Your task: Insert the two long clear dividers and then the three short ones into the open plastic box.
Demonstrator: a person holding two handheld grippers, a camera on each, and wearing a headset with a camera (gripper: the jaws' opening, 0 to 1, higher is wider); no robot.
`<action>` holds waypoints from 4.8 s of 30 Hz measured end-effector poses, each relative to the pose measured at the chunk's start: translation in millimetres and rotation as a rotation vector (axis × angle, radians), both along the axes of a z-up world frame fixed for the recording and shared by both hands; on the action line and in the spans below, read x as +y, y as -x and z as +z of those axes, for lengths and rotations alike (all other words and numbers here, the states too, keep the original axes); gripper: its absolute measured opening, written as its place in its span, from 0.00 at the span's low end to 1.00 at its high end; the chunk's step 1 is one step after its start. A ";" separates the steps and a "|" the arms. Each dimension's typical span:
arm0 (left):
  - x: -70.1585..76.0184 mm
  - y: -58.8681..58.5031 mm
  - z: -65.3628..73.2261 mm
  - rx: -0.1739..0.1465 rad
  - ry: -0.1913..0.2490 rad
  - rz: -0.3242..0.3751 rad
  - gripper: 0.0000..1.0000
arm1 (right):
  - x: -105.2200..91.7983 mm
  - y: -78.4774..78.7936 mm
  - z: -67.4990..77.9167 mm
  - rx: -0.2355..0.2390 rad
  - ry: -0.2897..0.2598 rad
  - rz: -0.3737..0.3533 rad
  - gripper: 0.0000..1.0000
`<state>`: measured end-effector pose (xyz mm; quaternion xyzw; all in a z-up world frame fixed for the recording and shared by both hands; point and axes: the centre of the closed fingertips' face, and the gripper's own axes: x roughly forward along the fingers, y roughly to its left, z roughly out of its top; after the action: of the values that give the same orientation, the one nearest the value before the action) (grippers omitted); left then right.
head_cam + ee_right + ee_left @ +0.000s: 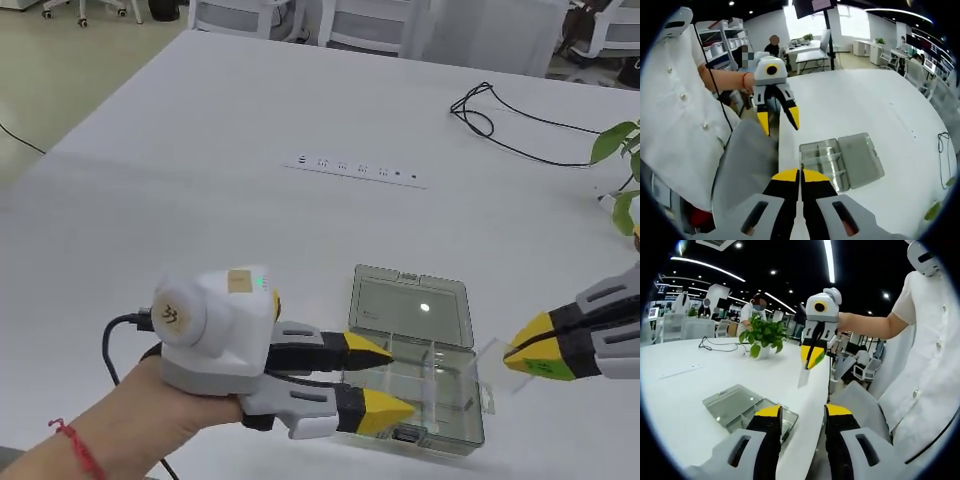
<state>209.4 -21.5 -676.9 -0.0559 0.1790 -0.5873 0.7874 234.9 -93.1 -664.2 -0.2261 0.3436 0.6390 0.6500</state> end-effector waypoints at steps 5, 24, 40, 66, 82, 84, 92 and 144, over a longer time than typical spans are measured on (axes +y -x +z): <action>7.5 -4.4 -6.5 0.005 -0.019 0.031 0.42 | -1.8 -7.3 -13.9 -0.042 0.061 0.023 0.03; 25.6 -15.6 -36.9 -0.002 -0.106 0.090 0.78 | -3.1 -27.6 -76.3 -0.141 0.200 0.121 0.03; 28.4 -18.8 -46.4 0.021 -0.122 0.107 0.92 | -0.6 -35.8 -97.3 -0.132 0.223 0.129 0.03; 28.9 -18.9 -46.0 0.026 -0.106 0.118 0.92 | -4.3 -37.8 -120.3 -0.081 0.222 0.111 0.03; 29.8 -18.7 -47.8 0.030 -0.110 0.117 0.92 | -2.5 -35.0 -136.7 -0.084 0.203 0.093 0.03; 29.6 -18.3 -48.1 0.032 -0.110 0.116 0.92 | -2.0 -34.7 -138.7 -0.090 0.207 0.101 0.03; 29.7 -18.4 -48.0 0.033 -0.109 0.116 0.92 | -1.6 -35.2 -145.5 -0.103 0.236 0.123 0.03; 35.8 -18.9 -52.7 0.035 -0.124 0.119 0.93 | -3.3 -39.5 -138.5 -0.137 0.237 0.085 0.12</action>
<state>228.3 14.3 -729.6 -0.0276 0.2250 -0.5260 0.8197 274.4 -96.5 -802.7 -0.3587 0.3615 0.6041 0.6129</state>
